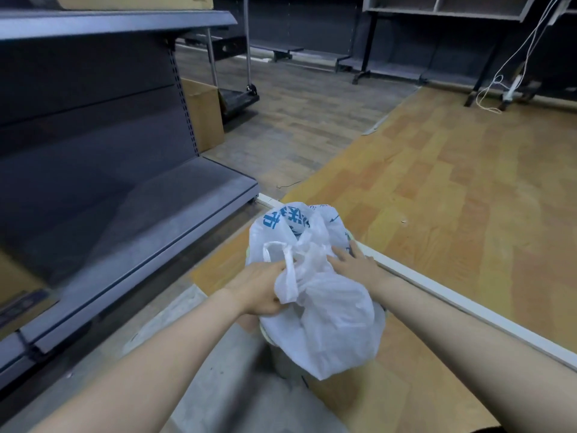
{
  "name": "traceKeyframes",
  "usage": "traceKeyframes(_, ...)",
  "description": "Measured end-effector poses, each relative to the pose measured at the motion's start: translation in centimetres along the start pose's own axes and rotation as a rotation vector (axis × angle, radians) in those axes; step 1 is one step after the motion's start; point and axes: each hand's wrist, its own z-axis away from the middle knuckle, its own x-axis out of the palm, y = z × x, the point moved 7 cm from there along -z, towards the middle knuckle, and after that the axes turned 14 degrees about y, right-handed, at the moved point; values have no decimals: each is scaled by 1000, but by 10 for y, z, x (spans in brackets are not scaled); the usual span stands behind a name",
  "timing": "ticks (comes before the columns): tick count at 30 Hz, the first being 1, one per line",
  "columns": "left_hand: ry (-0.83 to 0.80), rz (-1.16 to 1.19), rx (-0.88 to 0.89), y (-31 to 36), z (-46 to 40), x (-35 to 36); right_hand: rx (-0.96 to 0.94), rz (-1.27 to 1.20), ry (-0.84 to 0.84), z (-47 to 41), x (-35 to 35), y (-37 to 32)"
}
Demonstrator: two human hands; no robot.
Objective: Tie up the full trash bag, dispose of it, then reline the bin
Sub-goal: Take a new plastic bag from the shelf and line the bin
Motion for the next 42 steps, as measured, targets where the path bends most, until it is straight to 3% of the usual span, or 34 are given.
traceKeyframes(3,20,26,8,-3,1,-6,-28,112,-94,2,14,6)
traceKeyframes(7,44,33,31,-7,1,-2,103,152,-155,-1,41,35)
traceKeyframes(11,95,42,28,-5,-1,-7,-78,245,-44,4,12,15)
traceKeyframes(14,126,46,27,-7,-1,-13,-145,267,189,8,-20,3)
traceKeyframes(18,189,-40,136,-5,-2,-19,-311,-96,780,28,-74,-14)
traceKeyframes(19,217,-51,142,-7,-2,-18,-365,-182,841,35,-86,-20)
traceKeyframes(21,204,-28,123,-3,-4,-18,-519,-320,813,46,-97,-44)
traceKeyframes(23,165,-70,104,7,-7,-24,-642,-406,657,56,-93,-73)
traceKeyframes(26,67,-163,18,3,-15,-26,-671,-207,421,58,-59,-95)
traceKeyframes(29,188,-244,255,2,-11,-34,-603,57,296,52,-37,-74)
traceKeyframes(33,275,-361,371,-13,0,-30,-709,256,549,58,-39,-39)
traceKeyframes(38,507,-335,353,-41,22,-55,-767,407,793,78,-39,9)
traceKeyframes(42,475,-363,317,-79,68,-49,-685,495,805,93,-24,65)
